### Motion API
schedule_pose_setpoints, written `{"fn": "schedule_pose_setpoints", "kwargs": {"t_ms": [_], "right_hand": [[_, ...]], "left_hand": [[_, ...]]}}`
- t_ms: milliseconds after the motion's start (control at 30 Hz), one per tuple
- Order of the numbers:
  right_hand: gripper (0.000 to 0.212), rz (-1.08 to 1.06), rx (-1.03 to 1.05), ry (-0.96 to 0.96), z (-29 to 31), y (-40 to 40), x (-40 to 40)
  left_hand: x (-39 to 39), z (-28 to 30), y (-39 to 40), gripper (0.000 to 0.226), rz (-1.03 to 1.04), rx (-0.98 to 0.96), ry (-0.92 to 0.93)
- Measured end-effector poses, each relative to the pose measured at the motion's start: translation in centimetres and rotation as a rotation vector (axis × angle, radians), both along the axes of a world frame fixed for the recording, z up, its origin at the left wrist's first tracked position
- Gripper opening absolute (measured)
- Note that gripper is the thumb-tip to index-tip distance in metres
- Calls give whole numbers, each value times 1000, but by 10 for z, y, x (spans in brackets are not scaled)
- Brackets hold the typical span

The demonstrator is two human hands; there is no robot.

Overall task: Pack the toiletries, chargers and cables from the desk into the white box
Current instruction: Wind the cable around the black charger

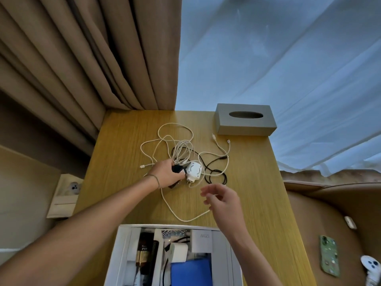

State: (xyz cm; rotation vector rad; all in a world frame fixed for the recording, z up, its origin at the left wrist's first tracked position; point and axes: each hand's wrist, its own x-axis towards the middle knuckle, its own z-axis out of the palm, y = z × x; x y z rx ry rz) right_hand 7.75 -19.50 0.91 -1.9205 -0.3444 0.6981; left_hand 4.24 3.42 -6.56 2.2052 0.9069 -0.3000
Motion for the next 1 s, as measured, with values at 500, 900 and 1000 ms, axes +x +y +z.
{"fn": "schedule_pose_setpoints", "kwargs": {"t_ms": [500, 900, 1000], "right_hand": [[41, 474, 184, -271, 60, 42, -23], [24, 451, 130, -316, 41, 49, -45], [26, 574, 2, -466, 45, 48, -58]], "left_hand": [[-108, 147, -26, 45, 32, -1113, -358], [-163, 214, -22, 52, 275, -1097, -994], [-166, 211, -21, 67, 349, -1193, -1064]]}}
